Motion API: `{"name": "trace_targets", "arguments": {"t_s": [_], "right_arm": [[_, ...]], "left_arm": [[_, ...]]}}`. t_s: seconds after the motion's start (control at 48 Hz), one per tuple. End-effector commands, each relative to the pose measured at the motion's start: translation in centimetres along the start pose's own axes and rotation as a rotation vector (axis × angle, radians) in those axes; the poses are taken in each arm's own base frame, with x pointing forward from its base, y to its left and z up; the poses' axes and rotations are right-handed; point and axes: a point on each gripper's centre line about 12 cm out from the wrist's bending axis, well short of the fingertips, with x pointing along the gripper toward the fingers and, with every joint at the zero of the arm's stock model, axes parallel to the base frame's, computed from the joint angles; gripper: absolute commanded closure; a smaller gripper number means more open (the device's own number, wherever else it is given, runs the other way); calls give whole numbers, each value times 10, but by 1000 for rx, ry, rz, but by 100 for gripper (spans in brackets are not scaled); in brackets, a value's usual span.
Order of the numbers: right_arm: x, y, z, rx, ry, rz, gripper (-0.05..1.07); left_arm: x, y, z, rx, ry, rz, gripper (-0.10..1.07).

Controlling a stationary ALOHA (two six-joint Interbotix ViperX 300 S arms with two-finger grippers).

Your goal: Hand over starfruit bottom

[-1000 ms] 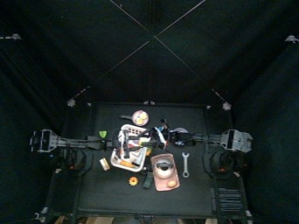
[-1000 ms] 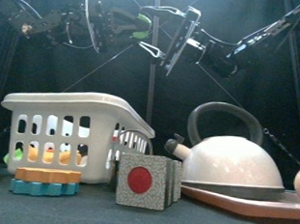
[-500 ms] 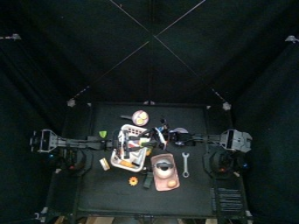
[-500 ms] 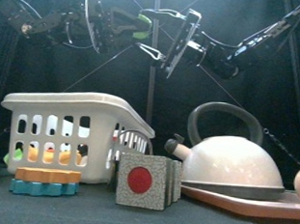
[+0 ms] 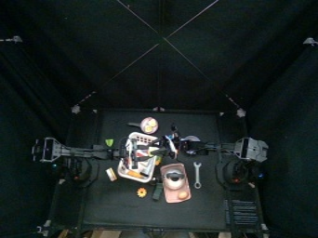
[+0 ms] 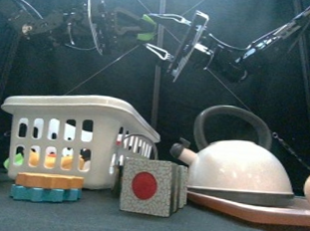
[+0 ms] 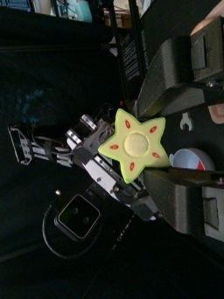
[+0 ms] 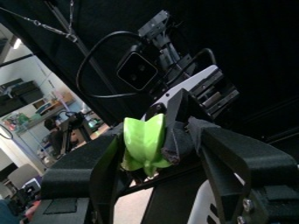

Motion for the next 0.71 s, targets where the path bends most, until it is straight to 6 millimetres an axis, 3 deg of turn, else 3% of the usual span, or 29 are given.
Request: {"name": "trace_targets", "arguments": {"t_s": [0.0,0.354,0.688], "right_arm": [[2,5,6,-5,-14,12,18],[2,5,3,0,-5,10,18],[0,2,-1,7,6,-4,18]], "left_arm": [[2,2,12,12,-41,3,25],[1,3,10,19,-36,3,9],[-2,7,18,71,-60,17,8]]}}
